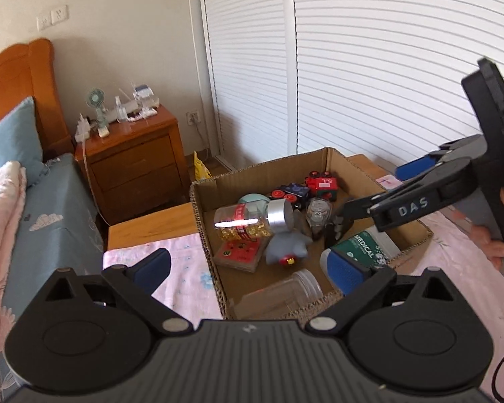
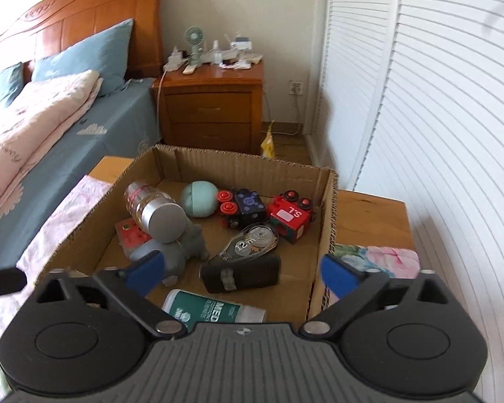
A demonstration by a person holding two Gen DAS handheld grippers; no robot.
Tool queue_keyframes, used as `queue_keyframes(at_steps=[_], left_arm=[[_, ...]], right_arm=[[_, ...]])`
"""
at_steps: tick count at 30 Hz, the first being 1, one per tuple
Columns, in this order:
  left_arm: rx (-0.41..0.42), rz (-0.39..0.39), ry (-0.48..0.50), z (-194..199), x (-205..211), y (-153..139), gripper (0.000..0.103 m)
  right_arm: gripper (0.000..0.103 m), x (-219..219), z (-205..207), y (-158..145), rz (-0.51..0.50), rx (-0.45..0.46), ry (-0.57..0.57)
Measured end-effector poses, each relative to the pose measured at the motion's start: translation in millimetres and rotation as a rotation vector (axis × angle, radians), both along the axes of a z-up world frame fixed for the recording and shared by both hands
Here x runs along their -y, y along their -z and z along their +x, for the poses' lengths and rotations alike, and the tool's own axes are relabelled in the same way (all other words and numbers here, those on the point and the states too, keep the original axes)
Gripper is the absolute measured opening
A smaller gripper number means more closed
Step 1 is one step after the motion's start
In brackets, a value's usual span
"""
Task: Organize rigid objects
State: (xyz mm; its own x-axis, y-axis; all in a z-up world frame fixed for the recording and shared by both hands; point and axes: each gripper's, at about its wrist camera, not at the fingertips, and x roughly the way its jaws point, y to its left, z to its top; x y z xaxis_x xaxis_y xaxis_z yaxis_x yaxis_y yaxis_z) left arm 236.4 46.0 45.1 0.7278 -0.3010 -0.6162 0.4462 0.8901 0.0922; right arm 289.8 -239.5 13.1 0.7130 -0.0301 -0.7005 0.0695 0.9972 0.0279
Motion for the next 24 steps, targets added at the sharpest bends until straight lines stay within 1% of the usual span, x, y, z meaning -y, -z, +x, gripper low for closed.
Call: queue_keyframes(at_steps=[3, 6, 10, 13, 17, 19, 21, 24], left_arm=[[-0.003, 0.003, -0.028, -13, -1, -3, 0.099], [-0.031, -0.005, -0.08, -27, -2, -5, 0.099], [-0.068, -0.039, -0.13, -46, -6, -6, 0.099], [-0.087, -0.074, -0.148, -59, -8, -6, 0.099], [-0.12, -0.093, -0.175, -72, -9, -5, 0.099], [-0.118, -0.094, -0.185, -80, -8, -5, 0.099], [-0.105, -0.074, -0.202, -86, -4, -5, 0.099], [-0.099, -0.053, -0.199, -93, 1, -6, 0.099]], right_arm=[[0.103, -12, -24, -12, -0.035, -0.009, 0.048], [0.103, -26, -52, -22, -0.08, -0.035, 0.115], [0.103, -41, -96, -28, -0.051, -0.028, 0.172], [0.103, -50, -123, -29, -0.04, -0.025, 0.197], [0.103, -54, -144, -29, -0.018, -0.015, 0.241], [0.103, -54, -151, -29, 0.005, -0.012, 0.25], [0.103, -53, -156, -27, 0.016, -0.014, 0.257], [0.103, -53, -159, -25, 0.022, -0.017, 0.269]])
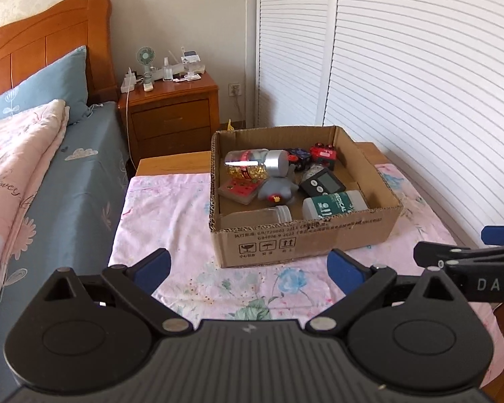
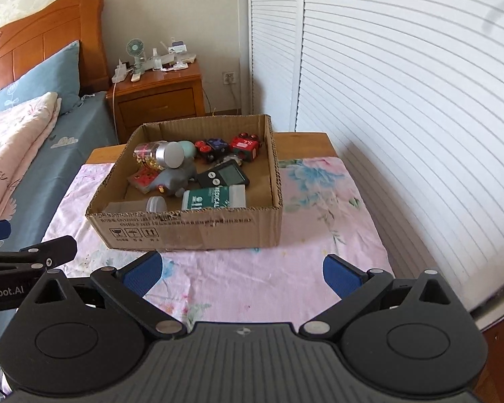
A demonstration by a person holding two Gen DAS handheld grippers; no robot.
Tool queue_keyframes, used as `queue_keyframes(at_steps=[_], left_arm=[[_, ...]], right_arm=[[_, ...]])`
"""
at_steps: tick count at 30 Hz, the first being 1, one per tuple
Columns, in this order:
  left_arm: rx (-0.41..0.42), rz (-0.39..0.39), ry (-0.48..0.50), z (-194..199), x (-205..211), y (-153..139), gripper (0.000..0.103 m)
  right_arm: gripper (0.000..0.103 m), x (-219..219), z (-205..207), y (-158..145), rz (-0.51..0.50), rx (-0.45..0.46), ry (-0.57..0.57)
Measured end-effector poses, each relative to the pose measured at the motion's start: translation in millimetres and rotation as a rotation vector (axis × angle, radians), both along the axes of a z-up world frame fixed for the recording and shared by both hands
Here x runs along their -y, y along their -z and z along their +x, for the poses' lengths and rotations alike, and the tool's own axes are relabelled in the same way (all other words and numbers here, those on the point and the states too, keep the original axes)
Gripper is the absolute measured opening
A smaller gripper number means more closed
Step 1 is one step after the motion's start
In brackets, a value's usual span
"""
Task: Organize rigid objects
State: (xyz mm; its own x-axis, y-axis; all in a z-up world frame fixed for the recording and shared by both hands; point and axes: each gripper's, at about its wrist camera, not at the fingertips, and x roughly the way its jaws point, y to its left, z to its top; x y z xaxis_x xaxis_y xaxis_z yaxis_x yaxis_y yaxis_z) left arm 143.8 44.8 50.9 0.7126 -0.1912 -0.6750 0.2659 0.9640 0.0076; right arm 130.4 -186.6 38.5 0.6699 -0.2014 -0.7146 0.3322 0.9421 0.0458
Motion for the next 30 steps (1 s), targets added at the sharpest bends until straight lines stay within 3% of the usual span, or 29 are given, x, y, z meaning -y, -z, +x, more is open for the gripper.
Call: queue_keyframes(at_steps=[30], left_arm=[[0.045, 0.034, -0.011, -11, 13, -14, 0.099]], right_arm=[[0.103, 4, -7, -5, -0.006, 0.033, 0.024]])
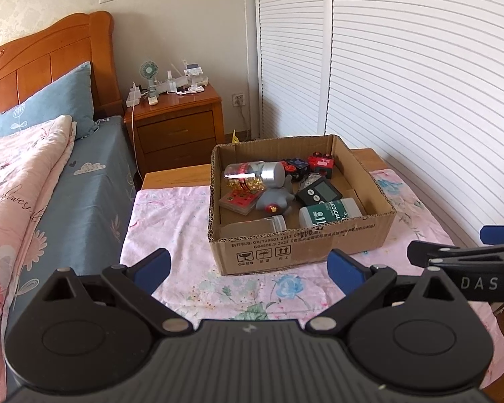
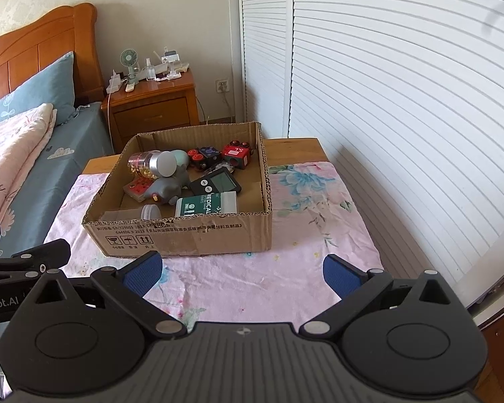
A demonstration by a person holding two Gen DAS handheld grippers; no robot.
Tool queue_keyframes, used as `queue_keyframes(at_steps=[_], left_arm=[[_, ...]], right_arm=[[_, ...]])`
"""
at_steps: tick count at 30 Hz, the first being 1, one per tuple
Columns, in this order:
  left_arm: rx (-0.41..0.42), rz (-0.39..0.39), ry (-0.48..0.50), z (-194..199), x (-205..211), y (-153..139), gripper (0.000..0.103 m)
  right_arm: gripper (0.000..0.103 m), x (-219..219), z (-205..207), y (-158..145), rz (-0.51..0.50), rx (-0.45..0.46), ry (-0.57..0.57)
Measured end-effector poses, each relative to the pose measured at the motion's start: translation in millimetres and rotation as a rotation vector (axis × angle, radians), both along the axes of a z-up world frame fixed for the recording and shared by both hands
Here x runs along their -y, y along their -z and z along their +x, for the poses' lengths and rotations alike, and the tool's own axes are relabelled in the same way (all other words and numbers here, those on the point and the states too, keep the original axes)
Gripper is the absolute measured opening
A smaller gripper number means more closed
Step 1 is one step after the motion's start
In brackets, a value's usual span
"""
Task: Organize rigid objects
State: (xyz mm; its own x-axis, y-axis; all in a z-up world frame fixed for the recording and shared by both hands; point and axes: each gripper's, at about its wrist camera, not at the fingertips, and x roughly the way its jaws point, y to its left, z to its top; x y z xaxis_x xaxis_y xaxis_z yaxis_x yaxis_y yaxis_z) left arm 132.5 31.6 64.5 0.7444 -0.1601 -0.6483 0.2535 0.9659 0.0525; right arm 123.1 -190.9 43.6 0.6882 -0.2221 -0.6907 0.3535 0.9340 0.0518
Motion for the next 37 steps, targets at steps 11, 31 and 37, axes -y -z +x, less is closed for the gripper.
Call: queue_keyframes(at_steps=[11, 31, 37], left_arm=[[-0.002, 0.017, -0.001, -0.9, 4.3, 0.5, 0.099], [-0.003, 0.021, -0.003, -1.5, 5.1, 0.6, 0.099], [-0.004, 0.02, -0.006, -3.0, 4.7, 0.5, 0.099]], right_arm=[[0.103, 2.1, -2.7, -1.0, -0.006, 0.004, 0.004], [0.103, 3.4, -4.2, -2.3, -0.005, 0.005, 0.003], [0.103, 4.2, -4.9, -2.8, -0.005, 0.007, 0.003]])
